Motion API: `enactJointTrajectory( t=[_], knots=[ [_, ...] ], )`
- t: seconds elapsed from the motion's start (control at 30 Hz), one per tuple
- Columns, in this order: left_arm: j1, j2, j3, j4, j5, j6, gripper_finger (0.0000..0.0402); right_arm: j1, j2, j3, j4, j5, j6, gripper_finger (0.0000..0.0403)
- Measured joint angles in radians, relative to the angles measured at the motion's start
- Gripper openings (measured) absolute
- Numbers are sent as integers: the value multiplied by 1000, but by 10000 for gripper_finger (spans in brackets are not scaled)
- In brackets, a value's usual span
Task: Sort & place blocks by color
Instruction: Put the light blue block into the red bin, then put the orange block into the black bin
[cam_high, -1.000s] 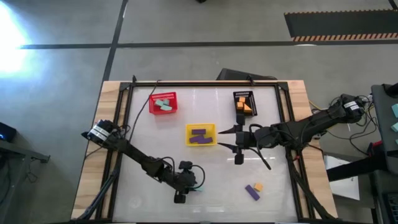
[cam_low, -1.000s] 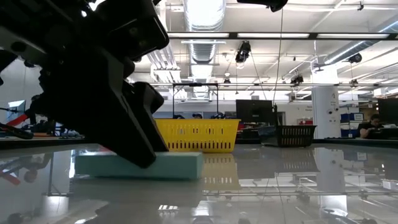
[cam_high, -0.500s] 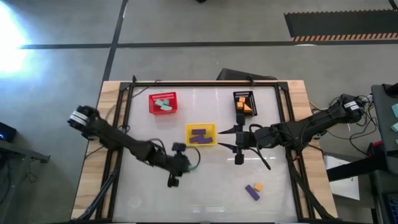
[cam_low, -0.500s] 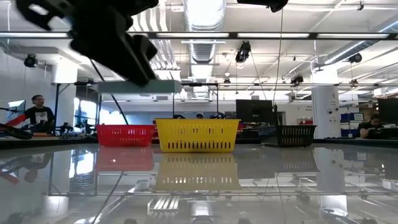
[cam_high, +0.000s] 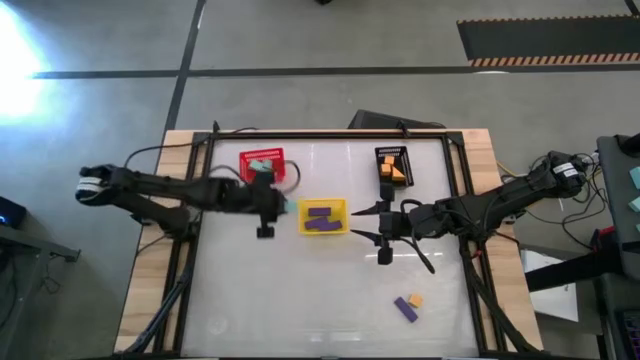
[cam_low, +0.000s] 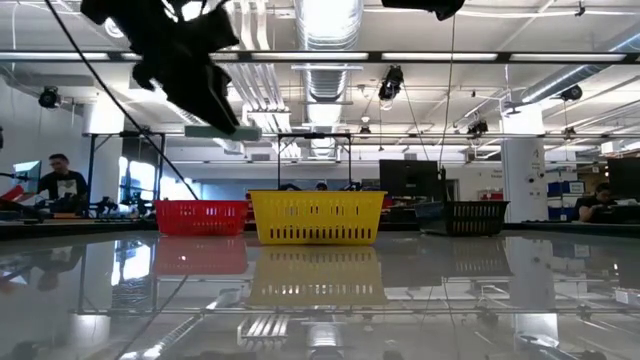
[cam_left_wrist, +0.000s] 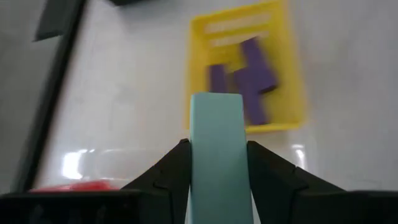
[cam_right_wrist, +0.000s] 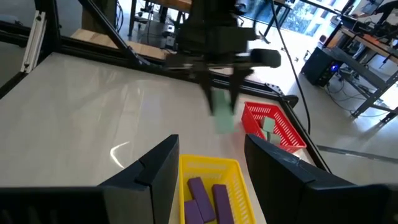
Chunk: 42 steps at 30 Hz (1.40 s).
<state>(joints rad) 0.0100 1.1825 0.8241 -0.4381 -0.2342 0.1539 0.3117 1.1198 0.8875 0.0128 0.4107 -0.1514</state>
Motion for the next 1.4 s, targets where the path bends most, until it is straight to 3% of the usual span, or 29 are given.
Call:
enactJointTrajectory(
  t=[0.27,0.47,0.63,1.03,1.4],
  knots=[
    [370,-42,-46,1,185,226,117,0,0,0,4,0,-5,173],
    [614,21,-37,11,351,372,117,0,0,0,7,0,-6,173],
    [761,104,-38,11,421,434,118,0,0,0,7,0,-9,173],
    [815,218,-30,30,424,435,119,0,0,0,-1,0,-7,173],
    [815,216,-20,48,403,428,166,0,0,0,-4,0,1,173]
  ],
)
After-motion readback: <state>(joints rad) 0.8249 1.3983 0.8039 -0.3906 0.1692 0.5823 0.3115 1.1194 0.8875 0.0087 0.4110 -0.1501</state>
